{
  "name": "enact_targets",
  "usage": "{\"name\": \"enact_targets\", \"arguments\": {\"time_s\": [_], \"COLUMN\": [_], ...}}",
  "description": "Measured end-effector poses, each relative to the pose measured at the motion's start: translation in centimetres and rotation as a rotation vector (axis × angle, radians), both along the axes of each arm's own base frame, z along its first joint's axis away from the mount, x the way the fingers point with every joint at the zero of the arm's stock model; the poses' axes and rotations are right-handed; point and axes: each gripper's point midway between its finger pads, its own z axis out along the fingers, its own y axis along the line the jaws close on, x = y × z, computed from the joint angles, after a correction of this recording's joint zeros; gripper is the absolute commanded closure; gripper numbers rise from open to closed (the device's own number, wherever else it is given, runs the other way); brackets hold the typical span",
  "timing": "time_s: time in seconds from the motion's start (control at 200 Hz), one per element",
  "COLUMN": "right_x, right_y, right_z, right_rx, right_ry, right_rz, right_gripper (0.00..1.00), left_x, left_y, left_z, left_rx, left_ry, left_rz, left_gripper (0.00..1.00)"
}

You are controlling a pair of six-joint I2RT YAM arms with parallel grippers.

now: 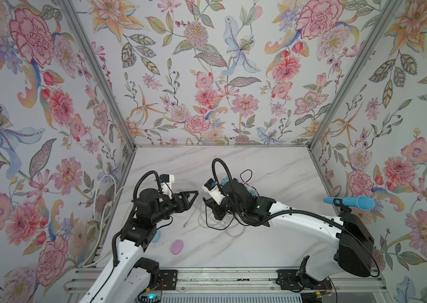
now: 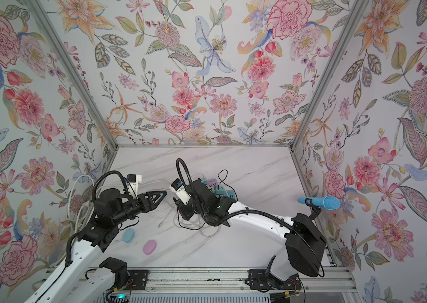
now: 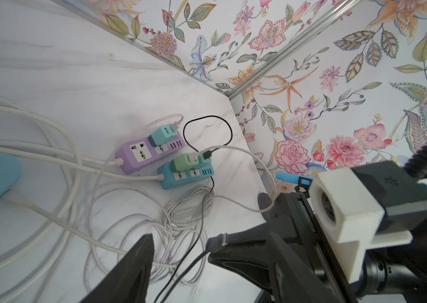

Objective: Charge the bluetooth headset
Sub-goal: Adjust the charging cable.

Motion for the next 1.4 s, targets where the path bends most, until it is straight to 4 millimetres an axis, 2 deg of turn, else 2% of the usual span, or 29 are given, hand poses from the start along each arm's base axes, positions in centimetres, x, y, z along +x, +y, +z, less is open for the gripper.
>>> {"name": "enact_targets", "arguments": {"time_s": [0.11, 0.225, 0.31, 0.48, 0.7, 0.841, 1.016, 1.201, 1.401], "right_x": [0.0, -0.1, -0.2, -0.8, -1.2, -1.2, -1.1, -1.1, -1.1], "right_y": [-0.1, -0.1, 0.0, 0.4, 1.5, 1.7, 2.0, 2.0, 2.0], "right_z": [-0.1, -0.1, -0.1, 0.0, -0.2, -0.4, 0.0, -0.1, -0.1], "right_rx": [-0.003, -0.005, -0.002, 0.006, 0.004, 0.003, 0.011, 0.009, 0.010], "right_ry": [0.002, 0.006, 0.012, 0.018, 0.029, 0.035, 0.033, 0.036, 0.047], "right_rz": [0.000, 0.003, 0.009, 0.029, 0.051, 0.057, 0.061, 0.063, 0.056], "right_gripper": [1.00, 1.00, 1.00, 1.00, 1.00, 1.00, 1.00, 1.00, 1.00], "left_x": [-0.4, -0.5, -0.3, 0.0, -0.3, -0.8, -0.8, -0.6, -0.4], "left_y": [-1.0, -1.0, -0.8, -0.6, -1.1, -1.5, -1.4, -1.5, -1.4], "left_z": [-0.7, -1.5, -1.5, -1.1, -1.7, -2.6, -3.0, -2.9, -3.0], "left_rx": [0.030, 0.074, 0.109, 0.146, 0.172, 0.198, 0.216, 0.228, 0.235], "left_ry": [0.017, 0.040, 0.044, 0.028, 0.037, 0.058, 0.067, 0.061, 0.059], "left_rz": [-0.043, -0.047, -0.038, -0.032, -0.054, -0.080, -0.085, -0.087, -0.079], "left_gripper": [0.34, 0.38, 0.45, 0.49, 0.55, 0.67, 0.74, 0.98, 1.00]}}
